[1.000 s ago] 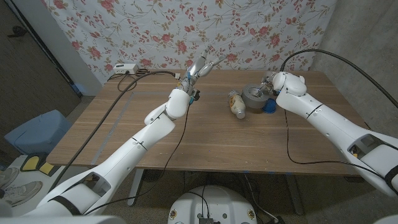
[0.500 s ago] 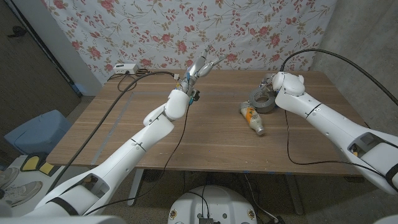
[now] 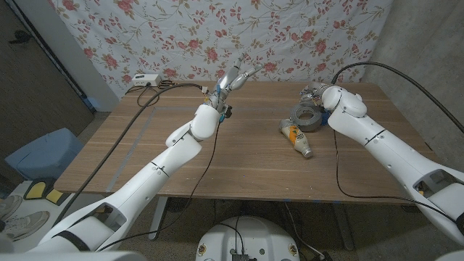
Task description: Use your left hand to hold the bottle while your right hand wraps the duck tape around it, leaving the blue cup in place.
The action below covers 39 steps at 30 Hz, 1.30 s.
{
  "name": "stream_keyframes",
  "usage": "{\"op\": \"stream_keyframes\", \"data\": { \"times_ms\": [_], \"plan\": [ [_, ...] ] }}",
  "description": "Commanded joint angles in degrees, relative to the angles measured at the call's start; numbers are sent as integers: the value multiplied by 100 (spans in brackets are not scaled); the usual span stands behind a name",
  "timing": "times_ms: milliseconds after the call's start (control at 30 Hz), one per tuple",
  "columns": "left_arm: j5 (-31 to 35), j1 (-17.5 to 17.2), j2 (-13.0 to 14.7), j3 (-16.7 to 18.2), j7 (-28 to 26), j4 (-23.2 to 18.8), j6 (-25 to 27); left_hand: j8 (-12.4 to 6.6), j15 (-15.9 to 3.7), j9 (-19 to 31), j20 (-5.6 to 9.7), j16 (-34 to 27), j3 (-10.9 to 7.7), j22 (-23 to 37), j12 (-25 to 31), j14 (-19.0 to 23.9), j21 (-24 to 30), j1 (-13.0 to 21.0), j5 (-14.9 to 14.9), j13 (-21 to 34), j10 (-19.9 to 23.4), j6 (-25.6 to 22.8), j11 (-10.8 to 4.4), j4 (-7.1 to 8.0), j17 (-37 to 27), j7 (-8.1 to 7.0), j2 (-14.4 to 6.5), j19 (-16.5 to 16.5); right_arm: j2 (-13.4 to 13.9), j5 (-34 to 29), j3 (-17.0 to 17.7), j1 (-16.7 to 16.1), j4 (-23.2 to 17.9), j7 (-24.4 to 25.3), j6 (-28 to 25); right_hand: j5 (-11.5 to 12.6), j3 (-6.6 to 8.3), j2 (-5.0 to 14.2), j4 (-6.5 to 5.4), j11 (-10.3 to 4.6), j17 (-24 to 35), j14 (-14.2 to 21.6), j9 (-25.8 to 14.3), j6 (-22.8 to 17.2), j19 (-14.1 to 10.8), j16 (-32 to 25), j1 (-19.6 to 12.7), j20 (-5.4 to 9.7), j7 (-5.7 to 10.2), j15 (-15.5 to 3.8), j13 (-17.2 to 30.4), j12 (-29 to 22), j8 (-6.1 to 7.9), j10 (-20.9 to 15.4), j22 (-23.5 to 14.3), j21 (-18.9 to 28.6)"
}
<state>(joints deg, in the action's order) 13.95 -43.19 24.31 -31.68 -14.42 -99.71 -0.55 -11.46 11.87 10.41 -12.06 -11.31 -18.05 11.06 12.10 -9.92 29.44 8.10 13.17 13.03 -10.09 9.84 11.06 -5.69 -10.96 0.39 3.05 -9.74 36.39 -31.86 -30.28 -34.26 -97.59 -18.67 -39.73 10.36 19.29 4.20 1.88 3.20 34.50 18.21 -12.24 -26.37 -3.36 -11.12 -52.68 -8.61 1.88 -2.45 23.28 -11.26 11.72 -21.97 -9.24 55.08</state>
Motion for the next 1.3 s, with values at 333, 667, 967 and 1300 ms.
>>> {"op": "stream_keyframes", "data": {
  "times_ms": [333, 667, 967, 1300],
  "plan": [
    [-134, -165, 149, 137, 61, -212, 105, 4, 4, 9, -20, -30, 22, 32, 73, -1177, -15, -45, 56, -14, -1075, 1029, 32, 9, 6, 25, -29, -2124, -571, 1882, 1531, -1147, 211, 2025, 2775, 38, -9, -33, -69, -24, -208, 75, 17, -229, -15, -23, 291, -100, -31, 55, -102, -16, 46, -94, -25, -172],
    [-275, -355, 290, 284, 62, -379, 123, 13, 7, 8, -21, -26, 40, 33, 67, -1174, -27, -53, 59, -27, -1087, 1030, 43, 14, 6, 23, -31, -2108, -928, 2626, 1780, -1201, 593, 2233, 3710, 48, 10, -48, -37, 28, -302, 77, 28, -248, -108, -20, 332, -7, -75, 70, -154, -37, 37, -159, -25, -215],
    [-509, -566, 485, 488, 99, -481, 42, 7, 7, 8, -21, -27, 55, 33, 72, -1165, -40, -59, 62, -38, -1073, 999, 36, 17, 7, 9, -32, -2102, -1220, 3419, 2007, -1229, 886, 2033, 4451, 61, 35, -55, -3, 47, -384, 82, 38, -285, -162, -20, 364, -23, -102, 98, -201, -49, 36, -216, -28, -265],
    [-783, -809, 737, 750, 136, -523, -174, 1, 4, 7, -20, -34, 73, 35, 85, -1136, -50, -64, 67, -50, -1038, 961, 38, 21, 7, 5, -35, -2078, -1587, 4022, 2205, -1281, 1077, 1987, 4900, 70, 44, -71, 15, 60, -462, 122, 46, -365, -206, -39, 427, -52, -146, 103, -248, -69, 51, -296, -31, -319]
  ]
}}
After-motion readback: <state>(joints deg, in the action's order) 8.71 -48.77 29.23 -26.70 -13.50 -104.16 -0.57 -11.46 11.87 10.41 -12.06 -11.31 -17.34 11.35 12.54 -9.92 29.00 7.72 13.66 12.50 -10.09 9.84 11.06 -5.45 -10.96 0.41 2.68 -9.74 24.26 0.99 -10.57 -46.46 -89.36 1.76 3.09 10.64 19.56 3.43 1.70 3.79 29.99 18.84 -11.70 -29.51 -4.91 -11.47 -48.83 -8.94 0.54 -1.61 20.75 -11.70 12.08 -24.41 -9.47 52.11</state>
